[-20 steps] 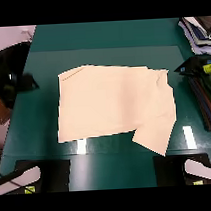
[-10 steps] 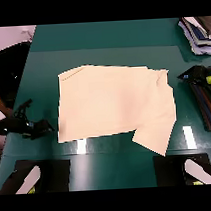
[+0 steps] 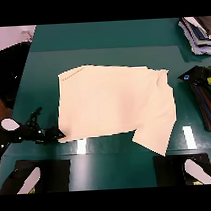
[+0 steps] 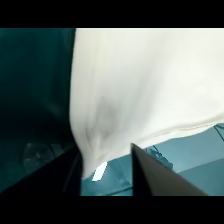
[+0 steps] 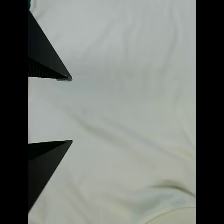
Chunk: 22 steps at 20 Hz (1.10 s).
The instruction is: Fold the shirts.
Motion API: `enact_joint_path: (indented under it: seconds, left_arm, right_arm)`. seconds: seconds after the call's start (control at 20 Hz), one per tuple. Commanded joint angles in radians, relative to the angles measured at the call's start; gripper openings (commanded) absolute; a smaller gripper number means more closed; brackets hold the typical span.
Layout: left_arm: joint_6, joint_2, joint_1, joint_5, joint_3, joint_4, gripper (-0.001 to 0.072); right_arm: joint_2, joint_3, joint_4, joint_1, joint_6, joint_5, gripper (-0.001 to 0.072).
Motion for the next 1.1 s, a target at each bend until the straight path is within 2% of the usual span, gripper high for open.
enact_joint_path:
  seconds: [0.0,0.05,0.15,0.25,0.4,0.5,0.65,0.8,1.0,1.05]
  left_arm:
    - [-0.040,0.000,-0.062,0.060,-0.016,-0.024,0.0111]
    - [-0.040,0.000,-0.062,0.065,-0.008,-0.027,0.0024]
    - [-0.040,0.000,-0.062,0.050,0.050,-0.023,0.0023]
    - [-0.036,0.000,-0.062,0.019,0.140,-0.010,0.0023]
    - [-0.037,0.000,-0.062,0.007,0.269,0.027,0.0023]
    - [-0.037,0.000,-0.062,0.016,0.317,0.033,0.0023]
    - [-0.037,0.000,-0.062,0.035,0.330,0.033,0.0024]
    - [-0.037,0.000,-0.062,0.034,0.330,0.033,0.0024]
    - [-0.037,0.000,-0.062,0.034,0.330,0.033,0.0024]
    - [-0.037,0.000,-0.062,0.032,0.330,0.033,0.0024]
  right_arm:
    - [0.001,0.000,0.000,0.000,0.000,0.013,0.0429]
    - [0.001,0.000,-0.005,0.000,0.000,0.024,0.0428]
    - [0.000,-0.001,-0.031,-0.026,-0.005,0.061,0.0428]
    - [0.004,-0.031,-0.119,-0.076,-0.005,0.108,0.0429]
    - [0.005,-0.195,-0.227,-0.206,-0.005,0.123,0.0431]
    - [-0.023,-0.309,-0.228,-0.303,-0.007,0.114,0.0457]
    - [-0.105,-0.422,-0.197,-0.374,-0.040,0.084,0.0457]
    - [-0.170,-0.481,-0.155,-0.337,-0.050,0.008,0.0449]
    - [-0.227,-0.491,-0.074,-0.191,-0.051,-0.087,0.0447]
    - [-0.238,-0.491,-0.056,-0.149,-0.051,-0.110,0.0403]
